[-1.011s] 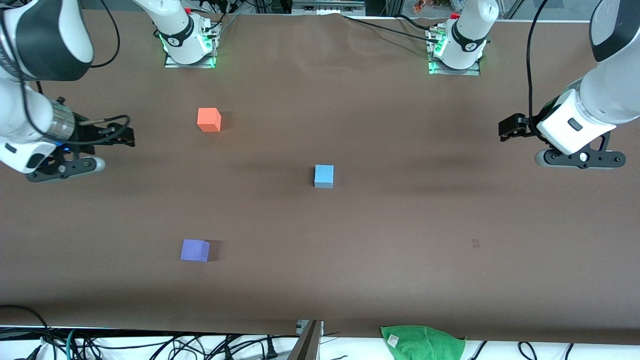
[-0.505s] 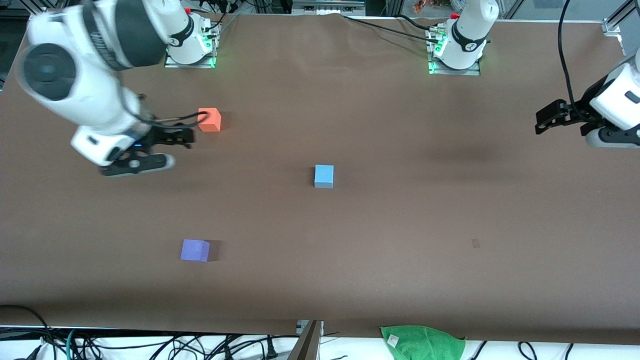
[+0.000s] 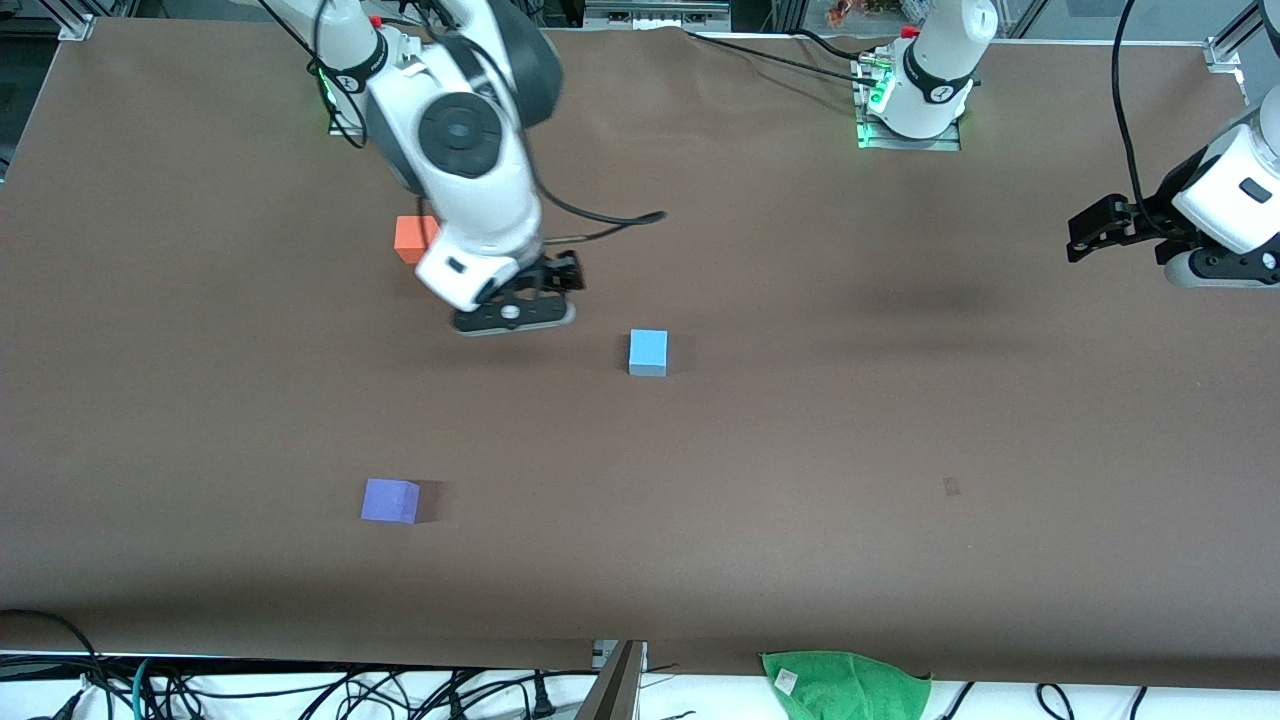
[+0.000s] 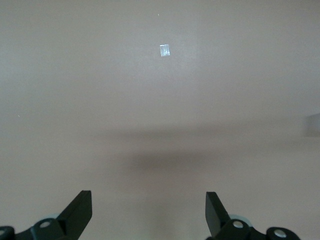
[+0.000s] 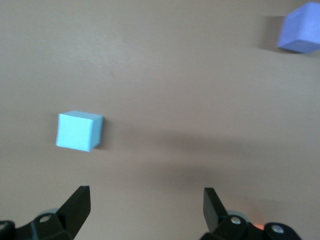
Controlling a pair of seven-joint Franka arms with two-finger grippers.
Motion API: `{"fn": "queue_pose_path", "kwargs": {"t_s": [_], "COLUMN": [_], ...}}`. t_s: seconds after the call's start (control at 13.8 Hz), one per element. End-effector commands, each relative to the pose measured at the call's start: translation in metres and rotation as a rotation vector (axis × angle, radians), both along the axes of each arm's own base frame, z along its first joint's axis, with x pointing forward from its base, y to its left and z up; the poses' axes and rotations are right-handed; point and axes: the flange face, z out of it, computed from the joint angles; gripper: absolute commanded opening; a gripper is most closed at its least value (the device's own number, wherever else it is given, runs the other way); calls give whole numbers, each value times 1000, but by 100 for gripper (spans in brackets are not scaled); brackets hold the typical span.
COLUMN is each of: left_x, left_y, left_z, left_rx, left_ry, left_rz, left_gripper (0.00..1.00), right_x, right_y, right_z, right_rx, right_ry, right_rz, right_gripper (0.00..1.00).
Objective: Place blue block between orange and purple blocks
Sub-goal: 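Move the right gripper over the light-blue cube and lower it, then close the right gripper on the light-blue cube and lift it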
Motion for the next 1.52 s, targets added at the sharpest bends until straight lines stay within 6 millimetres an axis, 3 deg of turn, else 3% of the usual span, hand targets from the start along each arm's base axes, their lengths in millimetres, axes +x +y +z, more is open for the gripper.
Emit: {"fn": "queue_pose_path", "kwargs": {"t_s": [0.0, 0.14, 0.29, 0.65, 1.08, 1.44], "left_x": [-8, -8, -8, -8, -8, -8], "left_y": [-13, -14, -12, -10, -9, -9], "left_z": [6, 7, 7, 7, 7, 7], "left_rx": [12, 14, 14, 14, 14, 14], "left_ry": [-4, -7, -7, -5, -5, -5], "left_rz": [-39, -40, -36, -33, -33, -31], "left_gripper": [100, 100, 100, 100, 100, 100], "right_x": [-5, -7, -6, -22, -26, -26], "right_y": [36, 57, 66, 100, 112, 109], "right_z": [-35, -62, -84, -135, -180, -198], "right_rx": [18, 57, 80, 134, 175, 145], "right_ry": [-46, -79, -89, -110, -134, -146], "right_rz": [-71, -81, -143, -250, -252, -230], "right_gripper": [100, 100, 100, 100, 100, 100]}}
